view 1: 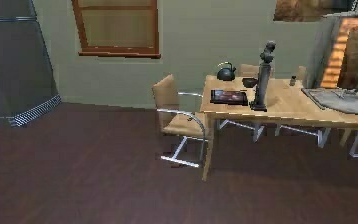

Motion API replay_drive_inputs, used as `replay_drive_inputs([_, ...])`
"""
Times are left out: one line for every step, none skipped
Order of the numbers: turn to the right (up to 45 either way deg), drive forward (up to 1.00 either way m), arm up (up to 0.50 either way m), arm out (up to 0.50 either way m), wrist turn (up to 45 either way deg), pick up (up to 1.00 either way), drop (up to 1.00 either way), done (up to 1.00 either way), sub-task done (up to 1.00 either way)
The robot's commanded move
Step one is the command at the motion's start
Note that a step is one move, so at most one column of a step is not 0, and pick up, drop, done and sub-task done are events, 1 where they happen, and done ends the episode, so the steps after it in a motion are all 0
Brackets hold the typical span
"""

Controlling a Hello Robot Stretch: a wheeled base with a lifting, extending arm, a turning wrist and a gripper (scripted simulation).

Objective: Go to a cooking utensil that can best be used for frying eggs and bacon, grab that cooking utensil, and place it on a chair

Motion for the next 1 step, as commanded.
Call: replay_drive_inputs([-21.0,0.0,0.0,0.0,0.0,0.0,0.0,0.0,0.0])
